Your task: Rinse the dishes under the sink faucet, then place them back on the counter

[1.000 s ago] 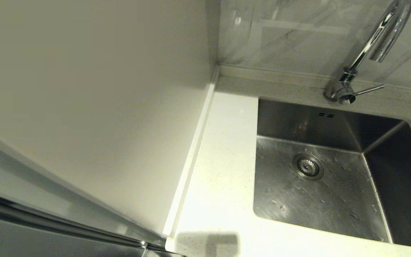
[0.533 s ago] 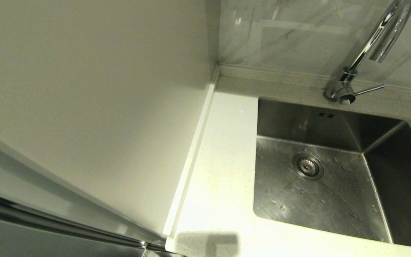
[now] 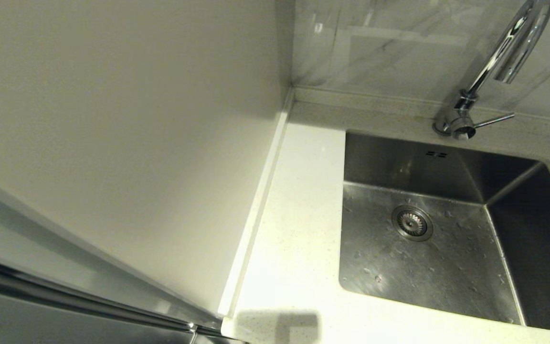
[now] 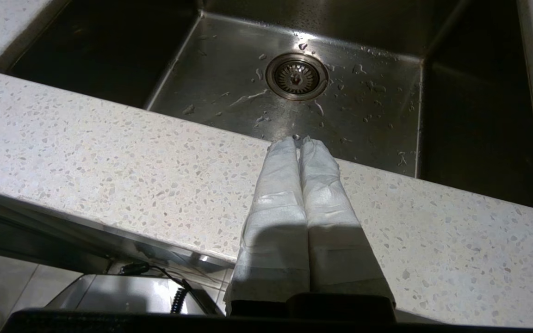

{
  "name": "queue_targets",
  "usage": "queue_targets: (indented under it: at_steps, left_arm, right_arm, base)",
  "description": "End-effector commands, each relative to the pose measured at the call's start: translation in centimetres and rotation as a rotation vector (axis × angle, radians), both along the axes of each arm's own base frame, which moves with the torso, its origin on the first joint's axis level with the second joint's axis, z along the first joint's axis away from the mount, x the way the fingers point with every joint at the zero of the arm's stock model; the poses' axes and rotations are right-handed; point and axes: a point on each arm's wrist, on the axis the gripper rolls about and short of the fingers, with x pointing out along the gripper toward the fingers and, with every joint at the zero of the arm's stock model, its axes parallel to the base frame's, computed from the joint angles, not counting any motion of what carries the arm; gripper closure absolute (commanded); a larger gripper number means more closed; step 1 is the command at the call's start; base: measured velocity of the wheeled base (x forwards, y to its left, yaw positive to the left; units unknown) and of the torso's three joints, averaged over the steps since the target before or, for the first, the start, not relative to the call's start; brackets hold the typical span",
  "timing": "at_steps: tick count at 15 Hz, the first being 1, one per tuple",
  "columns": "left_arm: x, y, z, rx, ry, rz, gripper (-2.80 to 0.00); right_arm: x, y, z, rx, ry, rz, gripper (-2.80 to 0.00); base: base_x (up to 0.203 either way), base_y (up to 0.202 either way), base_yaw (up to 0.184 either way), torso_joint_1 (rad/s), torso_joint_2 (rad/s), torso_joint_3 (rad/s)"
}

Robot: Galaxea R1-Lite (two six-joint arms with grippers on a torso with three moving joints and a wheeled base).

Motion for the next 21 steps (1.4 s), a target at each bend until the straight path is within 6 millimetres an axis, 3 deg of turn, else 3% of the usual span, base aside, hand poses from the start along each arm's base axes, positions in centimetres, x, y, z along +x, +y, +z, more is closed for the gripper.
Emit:
queue_targets:
  at_steps: [1,21]
  left_arm:
    - [0.02,0.0,-0.08,0.0,0.002,-0.001,0.0]
    - [0.02,0.0,-0.08,0.0,0.003,-0.001,0.0]
  right_arm:
    - [0.0,0.0,0.0,-0.001,-0.001,0.001,0.0]
    - [-0.01,-0.01,0.03,0.014,-0.001,-0.002,0.0]
  base:
    - [0.0,0.0,0.0,0.0,0.0,0.0]
    - [0.0,0.0,0.0,0.0,0.0,0.0]
